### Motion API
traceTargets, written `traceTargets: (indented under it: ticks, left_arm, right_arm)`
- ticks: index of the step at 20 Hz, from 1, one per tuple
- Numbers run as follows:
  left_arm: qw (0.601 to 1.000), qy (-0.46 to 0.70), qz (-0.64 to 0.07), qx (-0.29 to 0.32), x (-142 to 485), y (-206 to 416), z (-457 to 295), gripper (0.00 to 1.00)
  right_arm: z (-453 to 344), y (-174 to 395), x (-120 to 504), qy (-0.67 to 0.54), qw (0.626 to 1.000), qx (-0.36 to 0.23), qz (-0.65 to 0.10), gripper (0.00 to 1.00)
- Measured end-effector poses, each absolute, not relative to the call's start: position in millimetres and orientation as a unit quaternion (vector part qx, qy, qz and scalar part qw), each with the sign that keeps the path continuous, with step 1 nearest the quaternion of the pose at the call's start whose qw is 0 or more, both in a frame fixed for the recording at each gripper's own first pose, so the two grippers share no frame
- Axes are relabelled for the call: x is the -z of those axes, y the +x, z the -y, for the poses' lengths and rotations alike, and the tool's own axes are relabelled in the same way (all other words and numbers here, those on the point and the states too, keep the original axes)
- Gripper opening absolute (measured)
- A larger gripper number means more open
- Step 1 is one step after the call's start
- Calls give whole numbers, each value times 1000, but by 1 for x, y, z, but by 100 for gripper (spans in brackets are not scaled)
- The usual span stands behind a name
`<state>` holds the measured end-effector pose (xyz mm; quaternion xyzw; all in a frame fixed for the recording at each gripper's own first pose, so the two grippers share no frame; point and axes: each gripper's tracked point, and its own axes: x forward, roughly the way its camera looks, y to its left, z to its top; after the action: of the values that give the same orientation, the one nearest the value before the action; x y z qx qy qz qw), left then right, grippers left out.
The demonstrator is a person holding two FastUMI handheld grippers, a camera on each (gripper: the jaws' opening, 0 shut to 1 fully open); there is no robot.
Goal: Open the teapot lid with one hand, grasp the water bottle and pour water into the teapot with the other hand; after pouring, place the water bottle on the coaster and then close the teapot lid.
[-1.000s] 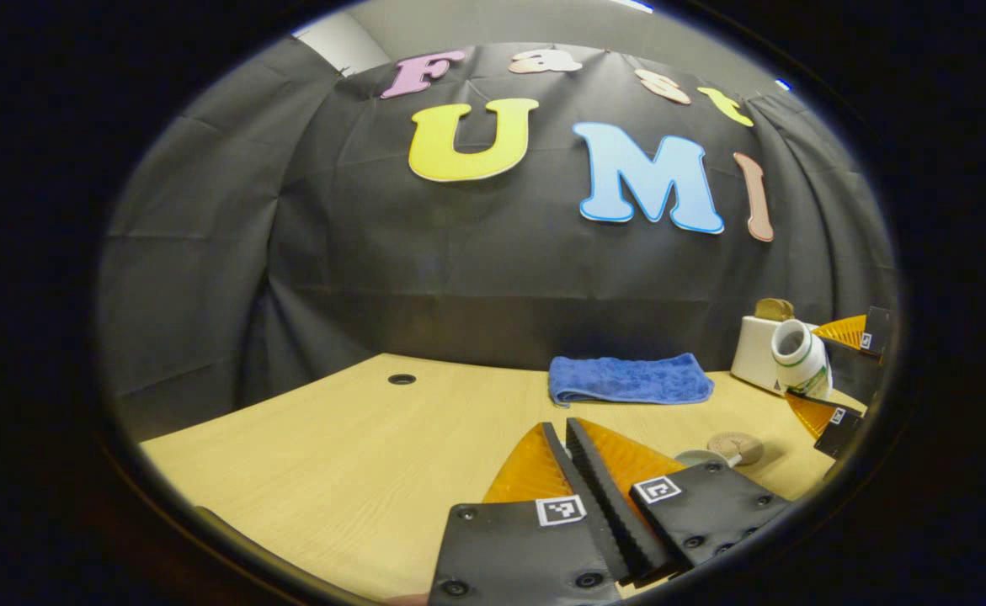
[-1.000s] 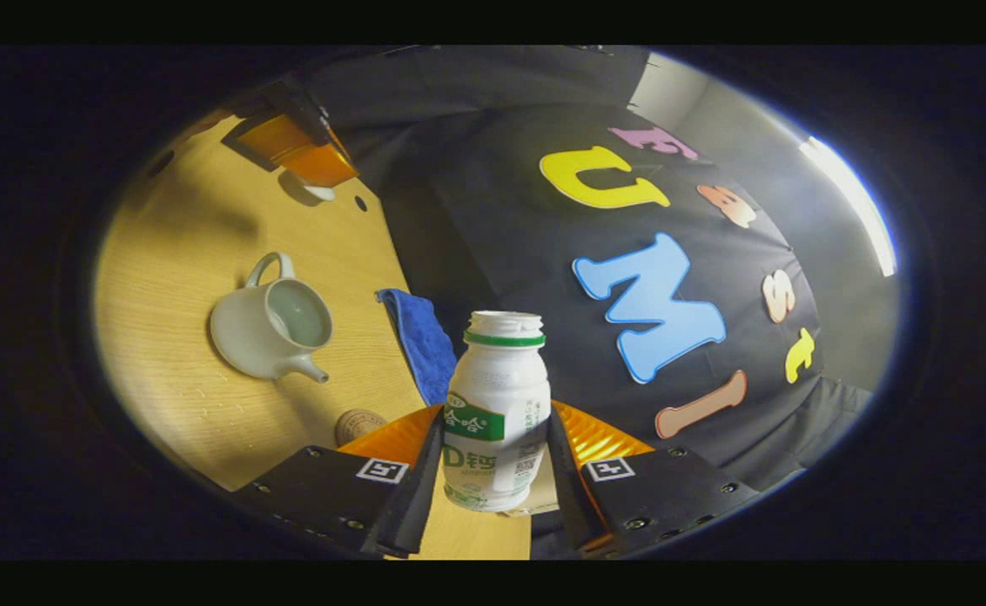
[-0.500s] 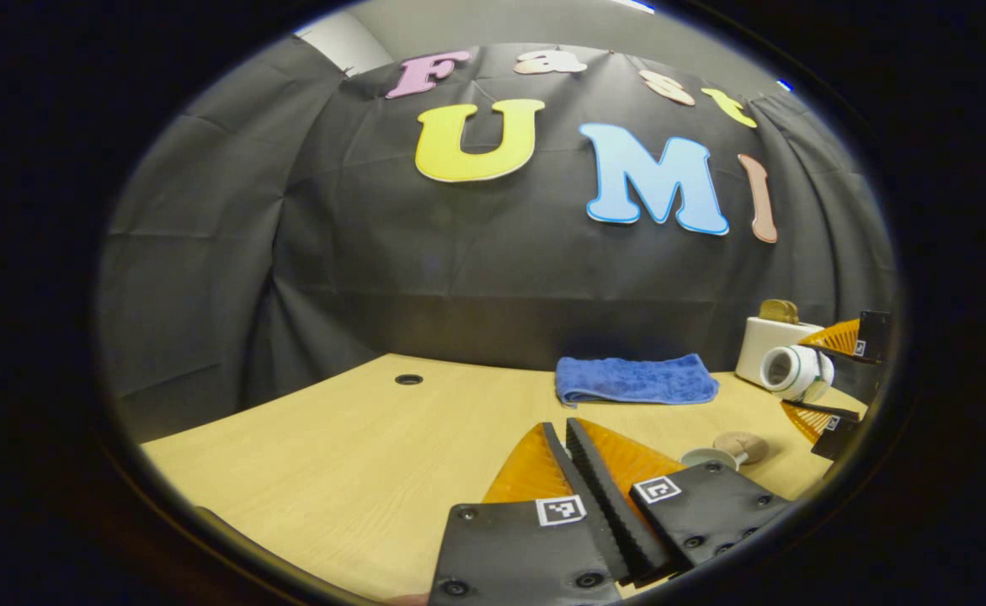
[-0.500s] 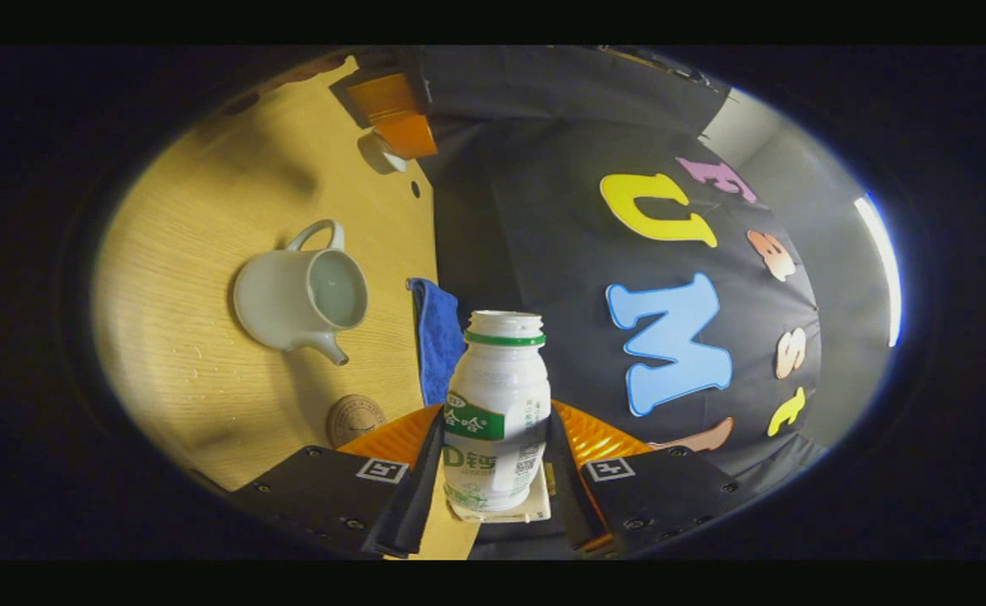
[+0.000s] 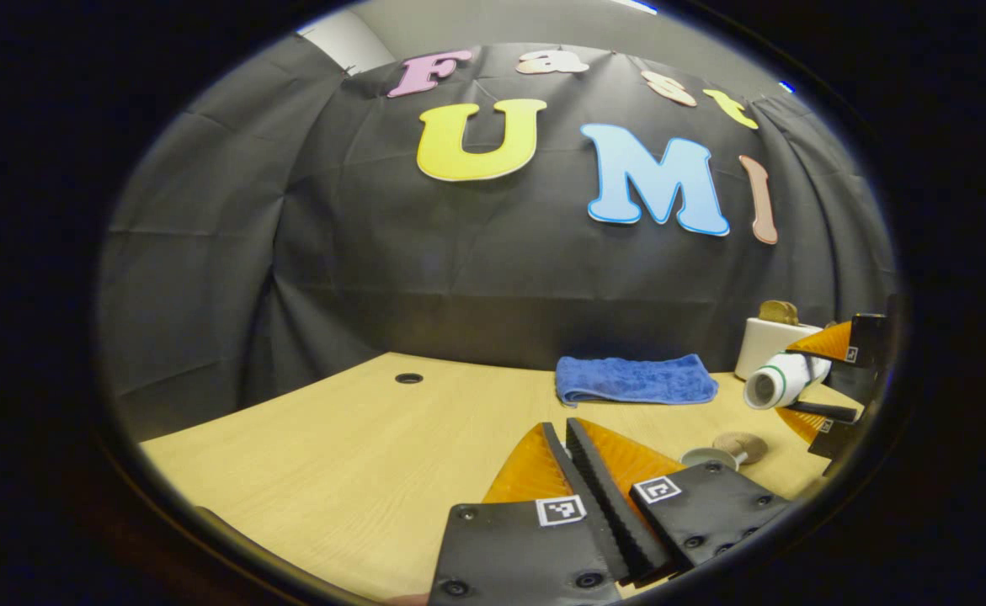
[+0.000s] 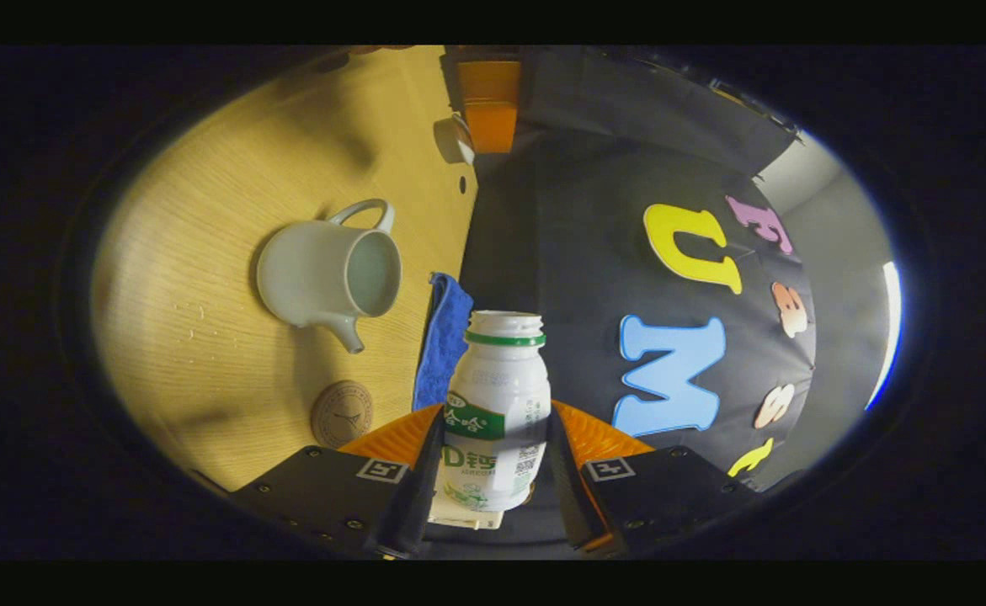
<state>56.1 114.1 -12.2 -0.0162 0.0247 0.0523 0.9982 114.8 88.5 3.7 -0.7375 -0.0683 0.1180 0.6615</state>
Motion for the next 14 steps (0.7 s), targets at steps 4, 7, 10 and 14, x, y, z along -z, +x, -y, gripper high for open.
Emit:
traceTargets:
  ticks: [4,7,10,14]
  left_arm:
    - [998,-16,-24,-51,13,56,-115,8]
    - [998,-18,-24,-52,12,55,-115,8]
    - [998,-18,-24,-50,13,56,-114,8]
    - [998,-19,-23,-50,12,55,-114,8]
  right_arm:
    - [-91,117,-3,-757,637,-126,71,62]
    - [-92,114,-2,-770,620,-132,76,62]
    - [-94,114,-3,-778,608,-134,80,62]
    - [-95,113,-3,-784,600,-137,81,62]
